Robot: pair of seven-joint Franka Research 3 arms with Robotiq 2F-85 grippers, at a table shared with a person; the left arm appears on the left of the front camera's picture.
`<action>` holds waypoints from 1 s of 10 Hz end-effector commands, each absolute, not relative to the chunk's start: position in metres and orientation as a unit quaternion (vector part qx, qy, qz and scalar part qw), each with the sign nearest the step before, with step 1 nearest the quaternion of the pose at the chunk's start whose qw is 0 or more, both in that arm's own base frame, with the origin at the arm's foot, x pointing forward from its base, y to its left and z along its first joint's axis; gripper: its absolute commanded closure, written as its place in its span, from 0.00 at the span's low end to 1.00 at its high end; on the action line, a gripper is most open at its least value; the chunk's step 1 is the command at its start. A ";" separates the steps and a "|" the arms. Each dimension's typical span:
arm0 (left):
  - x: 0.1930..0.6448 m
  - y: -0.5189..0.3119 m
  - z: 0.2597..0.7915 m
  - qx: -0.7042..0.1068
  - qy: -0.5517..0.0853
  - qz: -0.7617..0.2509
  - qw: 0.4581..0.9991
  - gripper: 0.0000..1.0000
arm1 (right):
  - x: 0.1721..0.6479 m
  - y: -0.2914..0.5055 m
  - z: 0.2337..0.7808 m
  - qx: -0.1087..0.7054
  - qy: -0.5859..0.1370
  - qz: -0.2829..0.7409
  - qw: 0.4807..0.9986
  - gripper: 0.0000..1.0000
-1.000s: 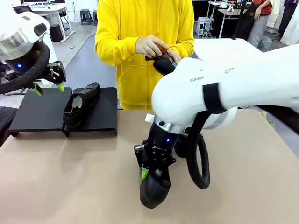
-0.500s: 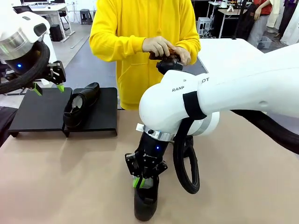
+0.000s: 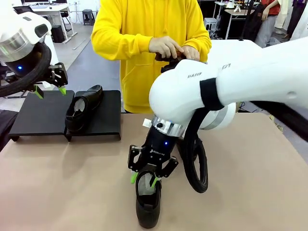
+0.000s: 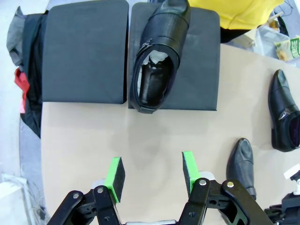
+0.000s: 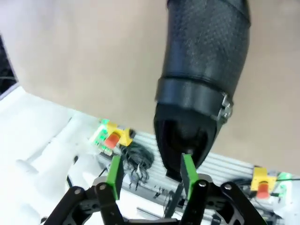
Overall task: Organize the shoes by placing them on the stand.
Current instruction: Pick up one Shoe and place it in the middle of the table, then place the Shoe from the middle of the table onto the Shoes Stand.
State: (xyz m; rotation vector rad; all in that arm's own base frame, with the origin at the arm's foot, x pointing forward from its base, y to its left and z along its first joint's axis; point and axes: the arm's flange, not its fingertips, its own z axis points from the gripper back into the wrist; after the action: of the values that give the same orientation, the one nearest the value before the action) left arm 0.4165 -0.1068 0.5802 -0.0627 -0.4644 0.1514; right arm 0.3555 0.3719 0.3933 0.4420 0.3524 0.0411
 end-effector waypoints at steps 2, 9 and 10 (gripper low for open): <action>0.417 -0.104 0.581 -0.029 -0.231 0.074 0.970 0.34 | 0.358 0.377 0.381 0.199 0.159 0.017 0.967 0.00; 0.417 -0.104 0.581 -0.029 -0.231 0.074 0.970 0.34 | 0.358 0.377 0.381 0.199 0.159 0.017 0.967 0.00; 0.417 -0.104 0.581 -0.029 -0.231 0.074 0.970 0.34 | 0.358 0.377 0.381 0.199 0.159 0.017 0.967 0.00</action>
State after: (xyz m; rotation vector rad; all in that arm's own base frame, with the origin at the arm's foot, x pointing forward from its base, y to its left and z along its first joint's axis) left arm 0.4165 -0.1069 0.5802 -0.0628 -0.4643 0.1514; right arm 0.3594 0.3730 0.3786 0.4149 0.3427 0.0504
